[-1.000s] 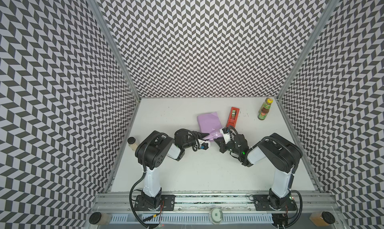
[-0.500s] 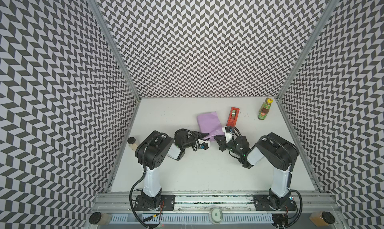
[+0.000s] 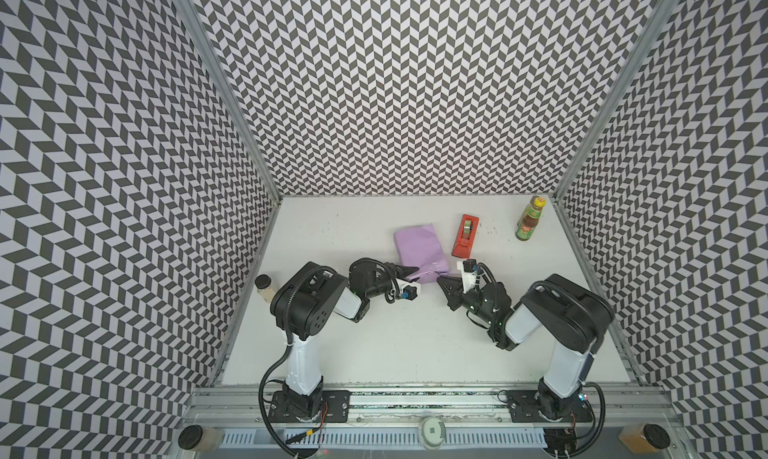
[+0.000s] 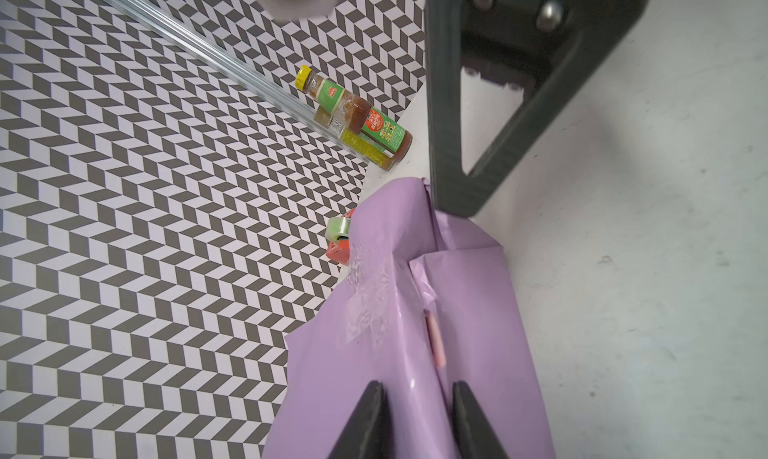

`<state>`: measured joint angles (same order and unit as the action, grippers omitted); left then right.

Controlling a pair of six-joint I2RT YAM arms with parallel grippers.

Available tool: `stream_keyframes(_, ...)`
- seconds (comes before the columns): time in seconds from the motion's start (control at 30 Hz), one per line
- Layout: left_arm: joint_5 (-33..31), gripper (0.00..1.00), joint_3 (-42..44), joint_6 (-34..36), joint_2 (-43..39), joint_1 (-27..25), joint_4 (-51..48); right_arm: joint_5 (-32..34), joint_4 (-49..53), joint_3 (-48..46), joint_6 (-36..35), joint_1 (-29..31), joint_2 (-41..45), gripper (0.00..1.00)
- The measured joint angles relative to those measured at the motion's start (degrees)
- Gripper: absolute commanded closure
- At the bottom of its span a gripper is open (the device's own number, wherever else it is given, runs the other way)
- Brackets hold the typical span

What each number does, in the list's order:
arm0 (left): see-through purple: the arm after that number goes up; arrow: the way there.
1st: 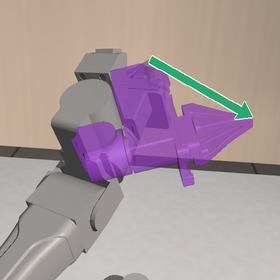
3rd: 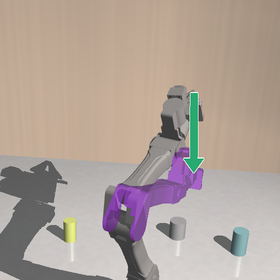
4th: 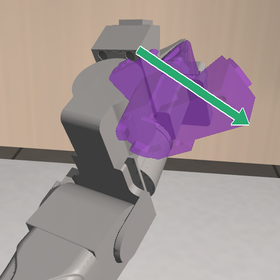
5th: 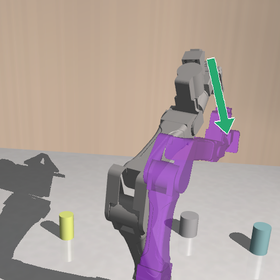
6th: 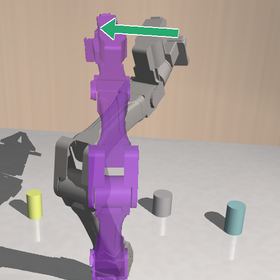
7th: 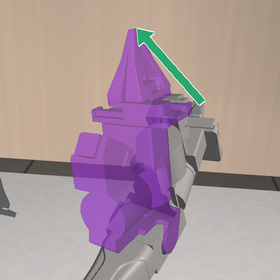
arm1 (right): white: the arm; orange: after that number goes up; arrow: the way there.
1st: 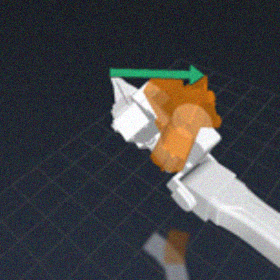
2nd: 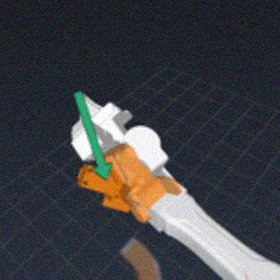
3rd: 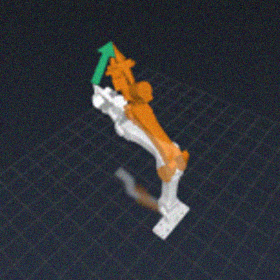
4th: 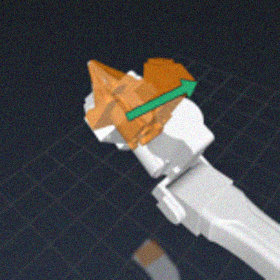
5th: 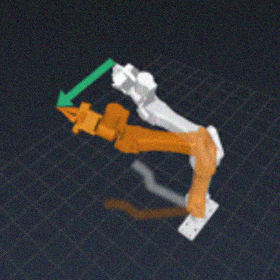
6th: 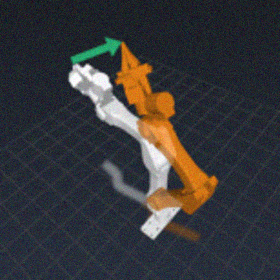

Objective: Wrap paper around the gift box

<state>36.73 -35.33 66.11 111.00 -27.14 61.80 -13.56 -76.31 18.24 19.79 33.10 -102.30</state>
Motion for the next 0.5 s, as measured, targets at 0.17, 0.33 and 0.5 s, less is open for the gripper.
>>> stream_keyframes(0.17, 0.00, 0.70, 0.00, 0.00, 0.00, 0.00, -0.02, -2.60, 10.05, 3.34, -2.14, 0.00, 7.69, 0.88)
stream_keyframes(0.33, 0.00, 0.70, 0.00, 0.00, 0.00, 0.00, -0.02, -5.44, 25.94, 15.47, -5.46, 0.00, 8.28, 0.91)
stream_keyframes(0.5, 0.00, 0.70, 0.00, 0.00, 0.00, 0.00, -0.02, -6.58, 36.11, 22.64, -7.43, 0.00, 6.16, 0.92)
